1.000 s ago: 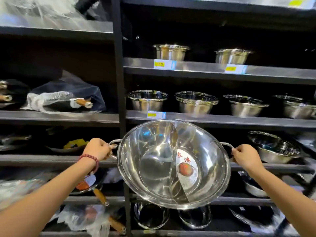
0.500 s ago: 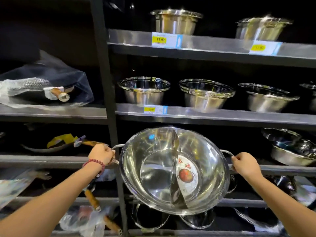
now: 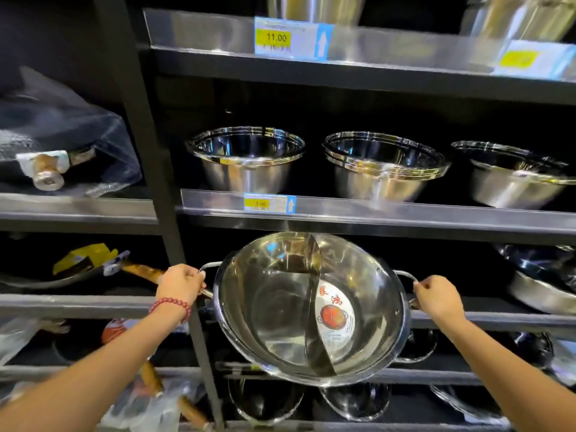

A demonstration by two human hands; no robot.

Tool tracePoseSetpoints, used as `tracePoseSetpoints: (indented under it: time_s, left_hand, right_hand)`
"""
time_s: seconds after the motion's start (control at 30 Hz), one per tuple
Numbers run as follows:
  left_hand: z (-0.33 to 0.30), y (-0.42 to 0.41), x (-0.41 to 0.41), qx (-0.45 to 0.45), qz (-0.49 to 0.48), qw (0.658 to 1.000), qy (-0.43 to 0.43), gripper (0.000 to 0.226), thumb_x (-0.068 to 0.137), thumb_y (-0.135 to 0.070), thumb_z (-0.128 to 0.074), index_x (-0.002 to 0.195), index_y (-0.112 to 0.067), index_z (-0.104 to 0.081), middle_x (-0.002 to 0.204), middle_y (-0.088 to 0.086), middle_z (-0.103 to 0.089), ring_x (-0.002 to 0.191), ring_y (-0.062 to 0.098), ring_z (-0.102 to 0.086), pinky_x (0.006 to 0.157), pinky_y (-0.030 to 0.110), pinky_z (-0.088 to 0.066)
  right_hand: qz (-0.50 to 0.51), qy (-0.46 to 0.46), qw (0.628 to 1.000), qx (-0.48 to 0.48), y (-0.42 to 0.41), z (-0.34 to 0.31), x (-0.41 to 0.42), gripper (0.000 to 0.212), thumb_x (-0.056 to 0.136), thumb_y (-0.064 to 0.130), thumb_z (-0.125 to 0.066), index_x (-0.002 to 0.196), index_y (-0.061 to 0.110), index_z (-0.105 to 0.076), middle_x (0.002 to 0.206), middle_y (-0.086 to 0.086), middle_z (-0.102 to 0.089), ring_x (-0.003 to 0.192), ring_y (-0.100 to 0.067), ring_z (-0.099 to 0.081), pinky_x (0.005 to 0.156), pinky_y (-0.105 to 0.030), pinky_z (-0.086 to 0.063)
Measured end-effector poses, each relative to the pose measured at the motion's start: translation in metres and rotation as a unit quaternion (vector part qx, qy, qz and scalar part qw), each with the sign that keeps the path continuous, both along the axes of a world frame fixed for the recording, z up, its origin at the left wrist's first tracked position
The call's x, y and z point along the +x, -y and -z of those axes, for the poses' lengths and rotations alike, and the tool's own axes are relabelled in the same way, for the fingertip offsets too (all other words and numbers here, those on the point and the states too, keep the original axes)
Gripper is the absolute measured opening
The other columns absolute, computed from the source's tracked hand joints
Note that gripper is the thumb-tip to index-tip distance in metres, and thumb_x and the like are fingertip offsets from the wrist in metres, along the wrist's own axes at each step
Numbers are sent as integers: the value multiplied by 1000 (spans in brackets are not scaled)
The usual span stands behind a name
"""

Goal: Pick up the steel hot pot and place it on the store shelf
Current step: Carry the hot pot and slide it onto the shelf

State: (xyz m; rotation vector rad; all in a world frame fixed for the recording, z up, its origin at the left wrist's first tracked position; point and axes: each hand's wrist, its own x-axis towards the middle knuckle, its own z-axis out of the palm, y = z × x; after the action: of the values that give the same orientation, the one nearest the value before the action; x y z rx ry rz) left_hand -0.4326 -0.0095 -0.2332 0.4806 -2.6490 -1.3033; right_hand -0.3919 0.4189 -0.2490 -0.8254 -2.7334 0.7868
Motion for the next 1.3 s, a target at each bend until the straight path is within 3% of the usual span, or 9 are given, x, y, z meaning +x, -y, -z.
tracePoseSetpoints:
  time_s: [0.17,0.37,0.63,0.77,0.97,1.1,1.2,1.3]
  left_hand:
    - [11,-22,-10,12,-45,999,-5,38,88,-15,-59,51,-16,-56,69,22,-68,69,34,-64,73,38,-50]
    - [29,-46,-20,21,-102,994,-14,37,88,-15,-59,52,-17,-54,69,15,-64,82,37,-64,73,35,-44]
    - [48,-54,-32,36,-129,991,-11,34,90,-16,-57,57,-8,-59,55,9,-56,68,32,-59,69,35,-43]
    - [54,-49,-39,45,-134,990,-18,39,92,-17,-55,54,-7,-58,57,14,-58,66,33,-59,71,39,-47]
    - [60,-50,-47,13,-104,994,-16,32,94,-13,-48,67,-4,-62,74,21,-65,79,41,-65,73,39,-47]
    - [56,-52,-50,-11,-64,998,-13,24,96,-12,-44,100,-1,-65,93,24,-67,98,41,-63,88,41,-46]
    - [55,-52,-54,-19,-57,998,-1,37,96,-13,-43,125,6,-55,111,24,-67,108,40,-60,99,45,-44]
    - [56,-52,-60,-25,-54,998,1,36,96,-12,-43,121,9,-57,113,26,-66,109,41,-59,98,44,-43]
  right_hand:
    - [-18,2,999,-29,-16,11,-24,48,93,13,-51,46,7,-43,44,-8,-43,44,-19,-42,46,-25,-30]
    - [-49,-4,996,-69,-35,31,-48,45,94,15,-50,51,2,-50,49,-13,-49,46,-25,-44,49,-30,-32]
    - [-77,-7,992,-99,-44,52,-73,44,96,19,-50,55,4,-56,51,-11,-57,51,-24,-52,58,-33,-42]
    - [-81,3,991,-103,-39,56,-82,44,95,18,-49,54,4,-56,52,-10,-57,54,-25,-54,60,-33,-43]
    - [-57,12,992,-109,-33,59,-90,33,97,18,-46,73,0,-58,67,-15,-59,62,-28,-54,62,-32,-40]
    - [-57,40,992,-105,-32,60,-90,30,98,15,-42,72,3,-53,62,-8,-51,55,-19,-46,53,-29,-34]
    - [-58,44,989,-129,-30,58,-92,28,97,12,-43,70,6,-50,73,-13,-55,68,-27,-52,67,-33,-41]
    - [-65,62,980,-177,-26,52,-96,23,96,10,-44,74,7,-51,70,-11,-54,71,-28,-53,72,-40,-46]
